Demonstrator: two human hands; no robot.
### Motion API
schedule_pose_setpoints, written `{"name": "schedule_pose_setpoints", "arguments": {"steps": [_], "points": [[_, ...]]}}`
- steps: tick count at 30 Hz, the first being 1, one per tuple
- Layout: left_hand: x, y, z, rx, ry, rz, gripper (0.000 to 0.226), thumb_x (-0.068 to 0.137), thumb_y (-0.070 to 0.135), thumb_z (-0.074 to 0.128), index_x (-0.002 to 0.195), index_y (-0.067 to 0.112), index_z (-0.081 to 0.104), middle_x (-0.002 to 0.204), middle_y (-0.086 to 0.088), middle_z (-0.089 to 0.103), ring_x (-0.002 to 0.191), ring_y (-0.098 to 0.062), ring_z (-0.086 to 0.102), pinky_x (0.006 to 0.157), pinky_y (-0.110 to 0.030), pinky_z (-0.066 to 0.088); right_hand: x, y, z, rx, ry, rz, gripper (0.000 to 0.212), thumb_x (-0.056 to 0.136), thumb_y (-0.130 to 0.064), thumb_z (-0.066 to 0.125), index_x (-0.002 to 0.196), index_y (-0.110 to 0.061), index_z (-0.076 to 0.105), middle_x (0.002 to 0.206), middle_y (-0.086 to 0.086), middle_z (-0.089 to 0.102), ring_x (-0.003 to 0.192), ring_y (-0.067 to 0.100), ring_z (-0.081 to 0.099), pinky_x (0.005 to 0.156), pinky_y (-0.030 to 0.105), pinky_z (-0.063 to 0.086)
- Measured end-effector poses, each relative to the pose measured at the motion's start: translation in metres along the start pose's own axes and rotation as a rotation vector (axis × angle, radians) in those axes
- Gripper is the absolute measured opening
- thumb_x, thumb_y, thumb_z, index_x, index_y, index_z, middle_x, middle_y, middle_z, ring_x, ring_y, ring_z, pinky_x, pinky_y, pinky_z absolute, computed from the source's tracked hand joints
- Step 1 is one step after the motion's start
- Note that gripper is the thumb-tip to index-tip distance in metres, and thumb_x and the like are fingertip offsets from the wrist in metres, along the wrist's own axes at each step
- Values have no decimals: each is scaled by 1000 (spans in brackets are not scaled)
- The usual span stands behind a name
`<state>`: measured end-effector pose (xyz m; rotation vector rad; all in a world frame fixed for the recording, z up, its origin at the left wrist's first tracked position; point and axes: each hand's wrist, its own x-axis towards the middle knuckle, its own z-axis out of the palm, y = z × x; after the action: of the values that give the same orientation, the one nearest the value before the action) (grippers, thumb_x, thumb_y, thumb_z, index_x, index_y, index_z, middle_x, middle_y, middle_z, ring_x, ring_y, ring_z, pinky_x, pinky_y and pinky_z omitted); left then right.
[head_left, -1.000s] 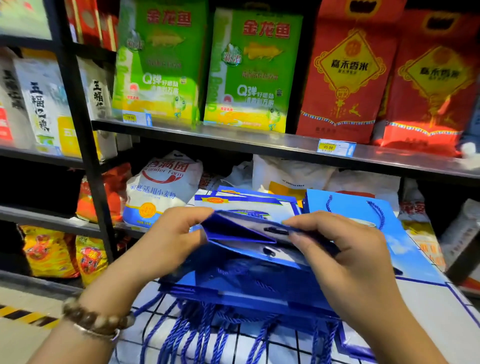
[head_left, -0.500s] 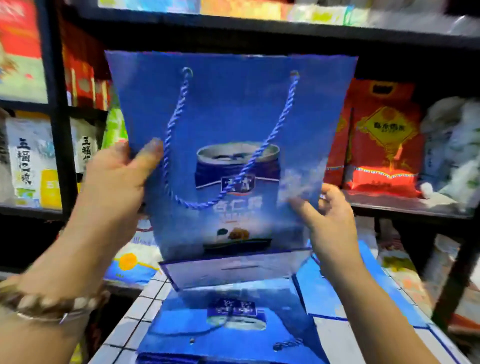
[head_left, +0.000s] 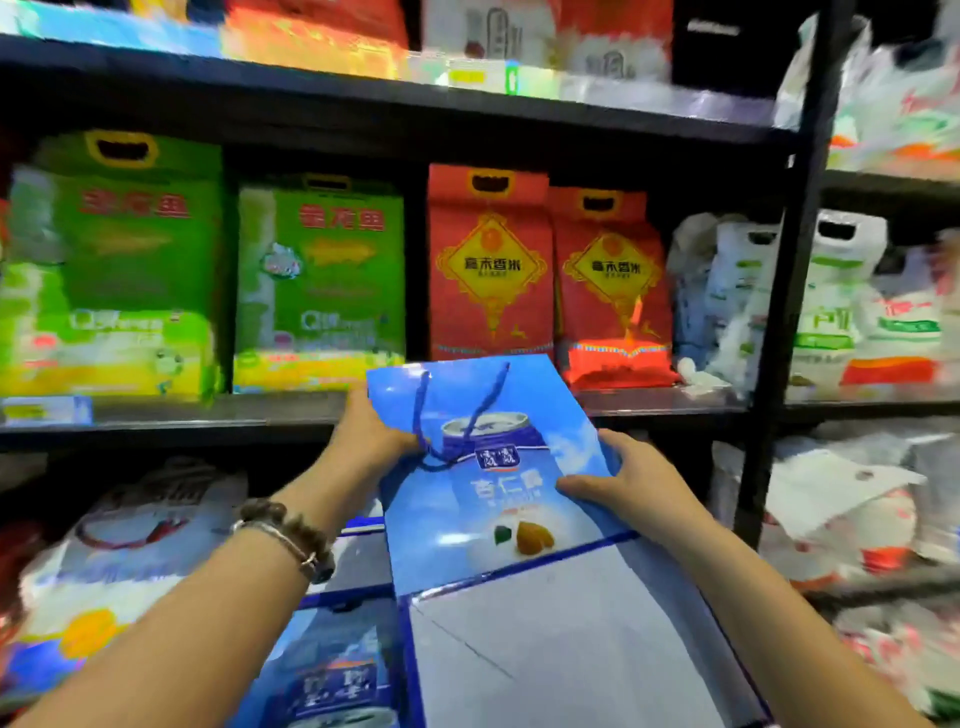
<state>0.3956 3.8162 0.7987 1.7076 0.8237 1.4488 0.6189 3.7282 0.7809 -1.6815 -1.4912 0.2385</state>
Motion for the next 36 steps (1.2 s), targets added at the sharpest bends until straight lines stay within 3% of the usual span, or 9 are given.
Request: {"name": "schedule_pose_setpoints", "arguments": {"steps": [4,12,15,19,22,25,28,31,36], "points": [[23,-74,62,314,-151,-27,78,47,24,75,118,7,46,112,-2,60,105,-16,58,89,-29,49,3,67,-10,-89,-100,194,36,70,-30,77,102,-20,64,91,-9,64,72,1,57,48,4,37],[-3,-134,109,1012,-331,-292,97,81,32,63,147,14,-7,121,-21,52,107,-35,56,87,-39,46,1,122,29,-498,-227,346,47,75,-50,67,63,-22,30,71,-5,40,58,5,34,46,22,23],[-11,-129,104,1350,-377,-225,91,83,49,58,147,17,2,134,-17,35,116,-32,46,92,-36,40,0,118,32,-690,-226,308,38,77,-57,61,84,-22,48,110,2,50,86,15,48,64,25,36],[-19,-109,119,1316,-591,-137,52,94,45,38,134,11,38,136,-15,39,122,-32,41,100,-39,37,8,107,43,-874,-154,78,50,84,-45,53,126,-19,43,128,6,42,117,27,43,91,37,36],[-37,-116,129,1271,-791,-343,83,88,65,29,147,10,10,153,-22,2,141,-38,7,115,-44,12,10,109,61,-779,-280,41,53,88,-50,43,132,-19,40,132,8,42,124,27,39,99,38,32],[-51,-130,132,1346,-817,-374,91,85,71,21,146,12,-12,150,-20,-24,139,-37,-20,115,-46,-6,6,128,76,-778,-492,144,71,92,-59,21,148,-18,6,156,9,2,143,27,2,113,48,7],[-54,-134,136,1379,-832,-389,92,83,74,16,145,14,-16,149,-18,-29,138,-35,-23,114,-46,-8,0,138,81,-729,-580,164,122,46,-89,-17,145,-19,-13,152,7,-25,141,26,-19,113,50,-5],[-54,-135,138,1419,-843,-389,92,83,74,15,145,14,-16,148,-19,-30,138,-35,-24,113,-46,-12,1,140,83,-729,-585,167,148,12,-85,-31,145,-19,-15,151,7,-28,140,26,-22,113,50,-6],[-49,-122,142,1599,-891,-323,89,84,72,13,147,13,-6,153,-20,-11,141,-37,-12,112,-50,-12,-6,137,83,-735,-434,120,76,90,-63,15,147,-18,-8,154,7,-19,143,24,-14,115,46,-2]]}}
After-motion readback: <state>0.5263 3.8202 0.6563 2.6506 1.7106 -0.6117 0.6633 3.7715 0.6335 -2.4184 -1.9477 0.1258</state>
